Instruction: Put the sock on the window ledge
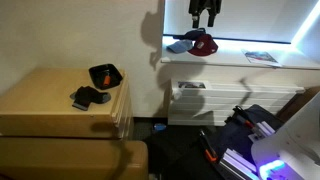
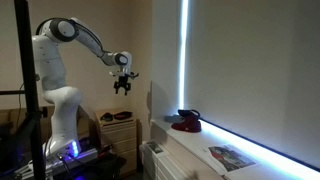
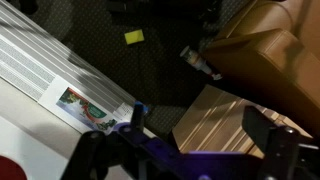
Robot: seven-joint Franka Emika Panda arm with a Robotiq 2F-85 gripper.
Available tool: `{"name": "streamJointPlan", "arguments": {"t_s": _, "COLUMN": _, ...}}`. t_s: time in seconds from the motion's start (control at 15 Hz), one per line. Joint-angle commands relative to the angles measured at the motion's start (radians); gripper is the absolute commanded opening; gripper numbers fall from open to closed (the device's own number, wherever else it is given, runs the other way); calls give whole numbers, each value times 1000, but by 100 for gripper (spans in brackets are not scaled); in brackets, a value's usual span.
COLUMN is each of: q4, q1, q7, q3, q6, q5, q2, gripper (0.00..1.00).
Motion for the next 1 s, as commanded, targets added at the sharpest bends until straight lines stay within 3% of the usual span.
{"name": "streamJointPlan", "arguments": {"t_s": 0.0, "q4": 1, "q1": -10, "q7": -2, "q3": 10, "q6": -2, "q5": 2, "q2": 1, "gripper": 100}}
{"name": "streamJointPlan", "arguments": {"t_s": 0.33, "q4": 1, "q1": -10, "q7": -2, "q3": 10, "q6": -2, "q5": 2, "q2": 1, "gripper": 100}}
{"name": "streamJointPlan", "arguments": {"t_s": 0.47, "q4": -38, "q1": 5, "q7": -21, "q3": 3, "q6": 23, "q5": 77, "q2": 61, "gripper": 100}}
{"name": "streamJointPlan", "arguments": {"t_s": 0.73, "q4": -55, "q1": 111, "q7": -99, "q3": 106, "q6": 59, "q5": 208, "q2": 153, "gripper": 100}}
{"name": "streamJointPlan", "arguments": {"t_s": 0.93, "q4": 24, "q1": 190, "q7": -9, "q3": 225, "q6": 113, "q5": 156, "q2": 269, "gripper": 100}}
